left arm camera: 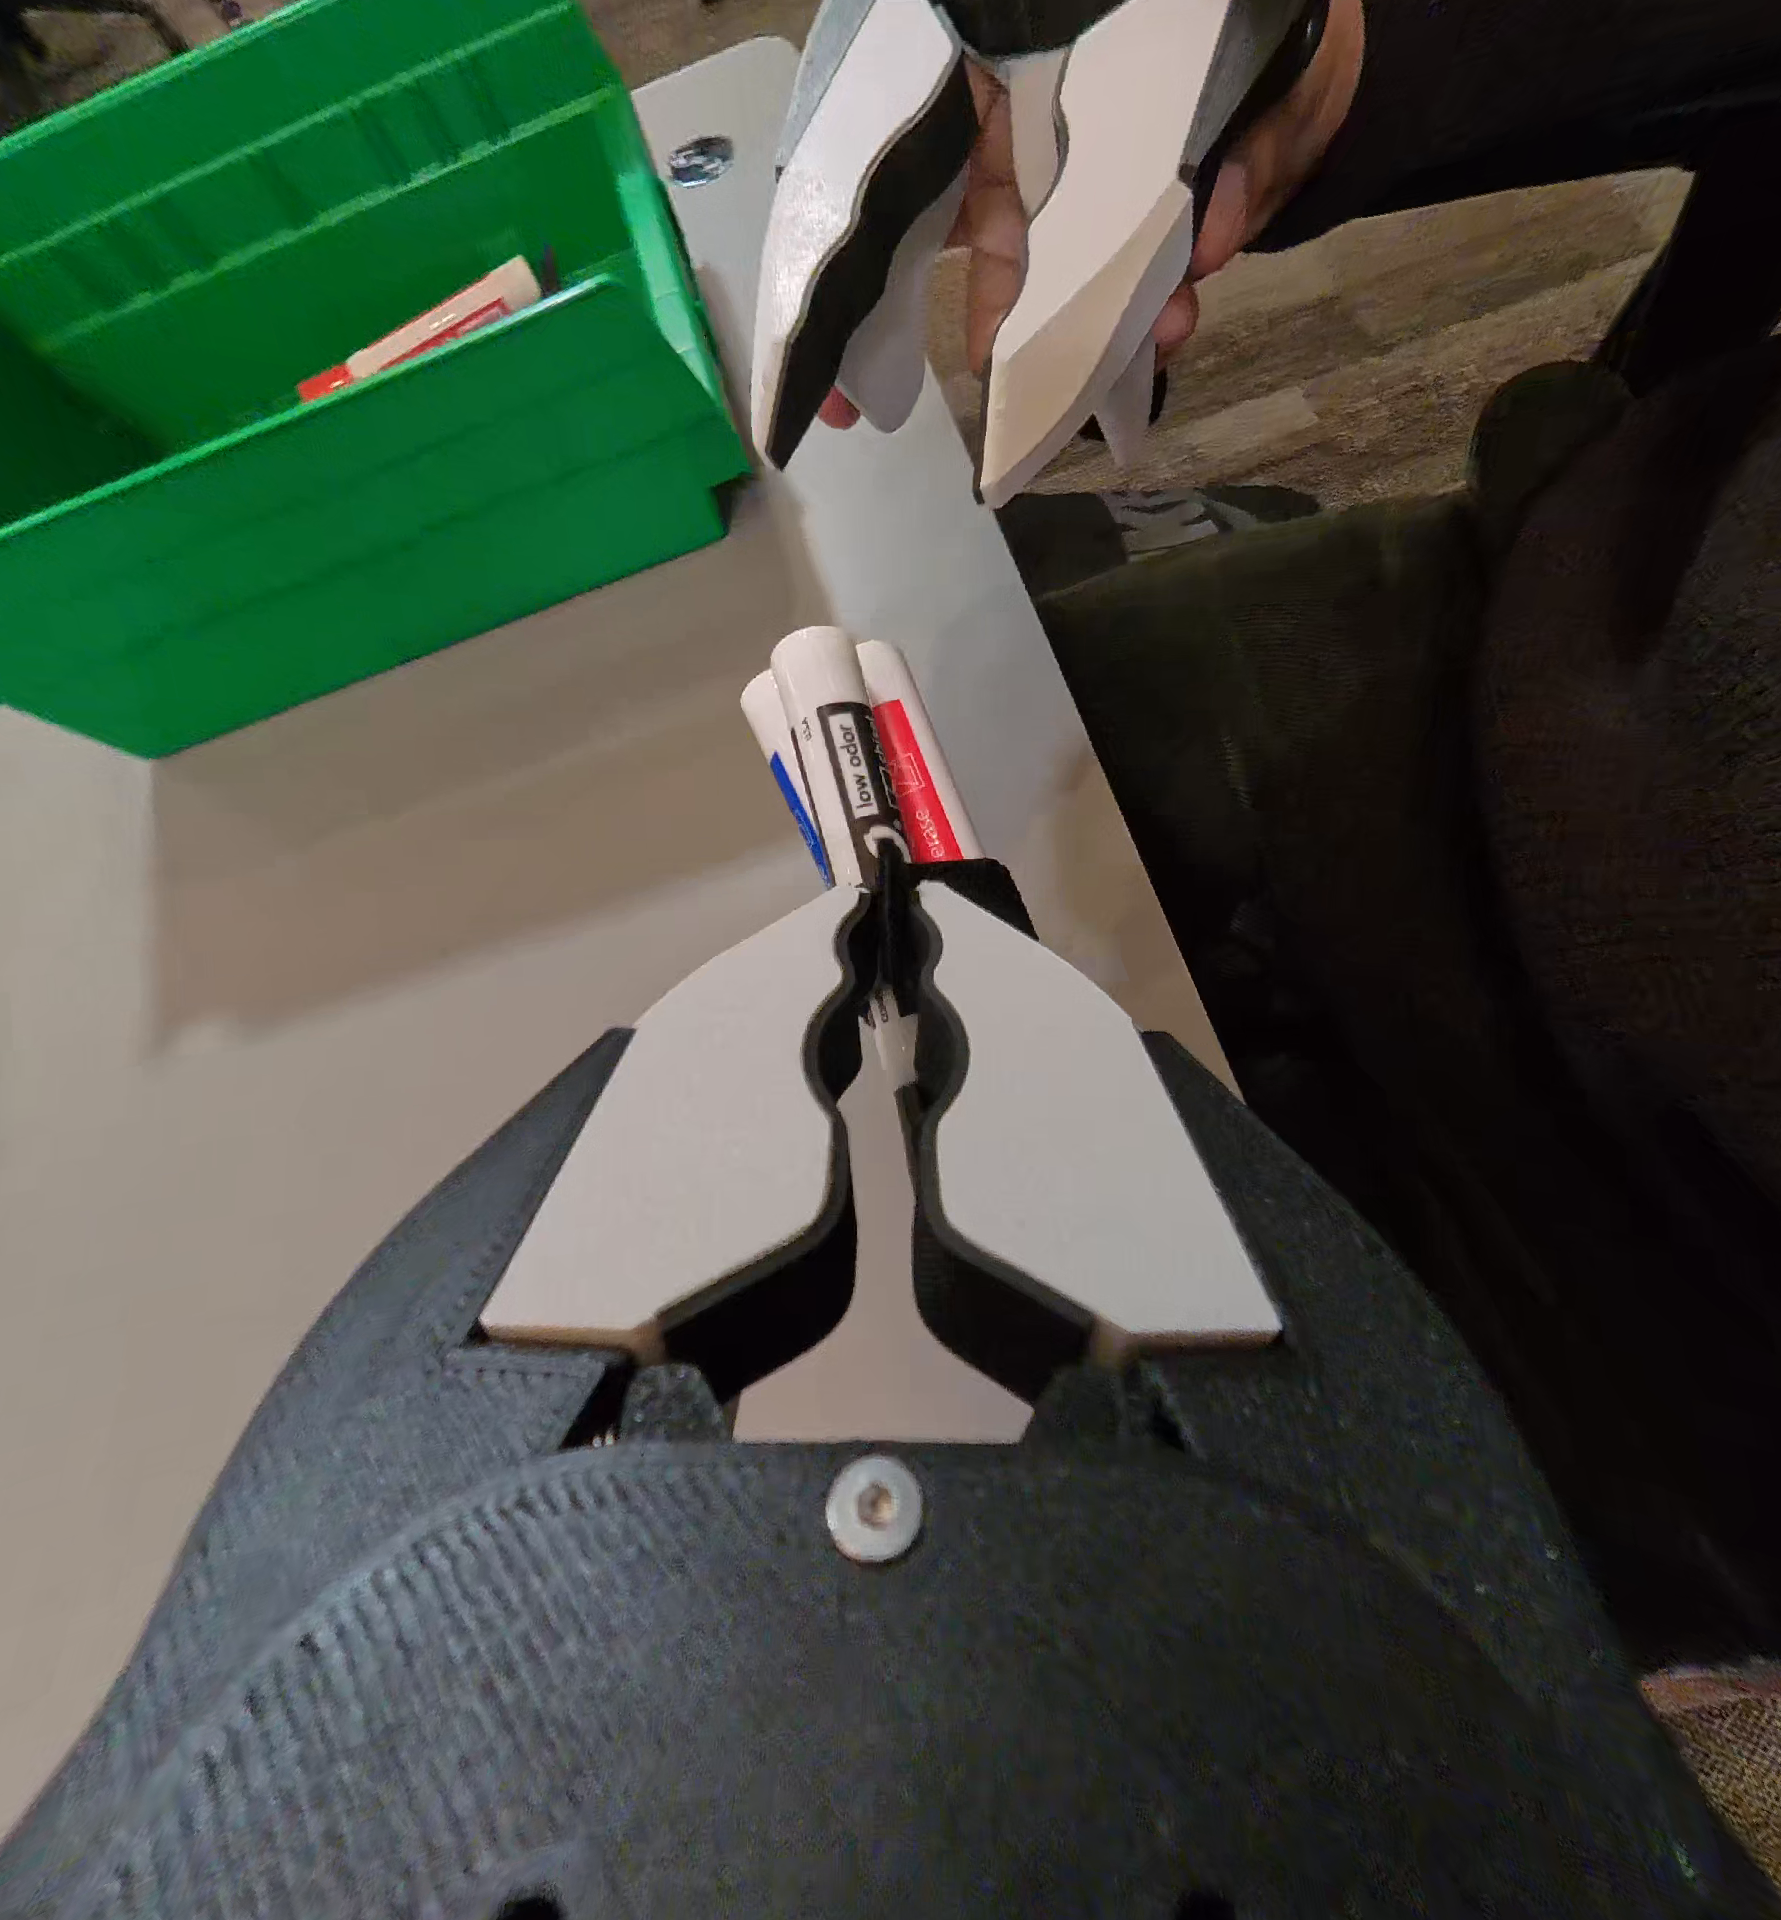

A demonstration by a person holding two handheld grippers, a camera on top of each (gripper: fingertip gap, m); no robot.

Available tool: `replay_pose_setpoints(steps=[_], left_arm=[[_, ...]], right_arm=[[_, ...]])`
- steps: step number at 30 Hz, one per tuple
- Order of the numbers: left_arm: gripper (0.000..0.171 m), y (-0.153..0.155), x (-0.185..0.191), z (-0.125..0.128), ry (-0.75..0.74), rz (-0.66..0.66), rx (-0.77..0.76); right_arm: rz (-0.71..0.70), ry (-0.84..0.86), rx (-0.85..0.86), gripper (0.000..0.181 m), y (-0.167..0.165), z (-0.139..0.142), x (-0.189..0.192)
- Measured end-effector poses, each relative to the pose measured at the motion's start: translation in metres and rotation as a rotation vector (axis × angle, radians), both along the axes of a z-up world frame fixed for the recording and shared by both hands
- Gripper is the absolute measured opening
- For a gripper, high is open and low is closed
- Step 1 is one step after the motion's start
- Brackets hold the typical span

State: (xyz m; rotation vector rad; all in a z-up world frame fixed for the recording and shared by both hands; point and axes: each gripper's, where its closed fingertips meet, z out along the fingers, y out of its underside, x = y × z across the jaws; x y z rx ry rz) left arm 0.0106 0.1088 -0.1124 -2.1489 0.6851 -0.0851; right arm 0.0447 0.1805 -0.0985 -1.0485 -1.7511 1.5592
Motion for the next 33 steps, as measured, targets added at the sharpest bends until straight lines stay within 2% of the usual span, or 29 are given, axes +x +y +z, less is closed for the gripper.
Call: replay_pose_setpoints(steps=[8, 16, 26, 33], left_arm=[[0.007, 0.020, 0.008, -0.017, -0.023, -0.071, -0.038], [0.007, 0.008, 0.002, -0.023, -0.031, -0.023, -0.053], [0.007, -0.028, 0.003, -0.014, -0.035, 0.058, -0.060], [0.007, -0.054, 0.013, -0.011, -0.036, 0.111, -0.075]], right_arm=[[-0.064, 0.000, 0.006, 0.048, 0.015, 0.000, 0.014], [-0.004, -0.003, 0.024, 0.047, 0.001, -0.002, 0.006], [0.209, 0.015, 0.018, 0.043, -0.033, 0.002, -0.008], [0.396, 0.012, 0.124, 0.037, -0.058, -0.006, -0.014]])
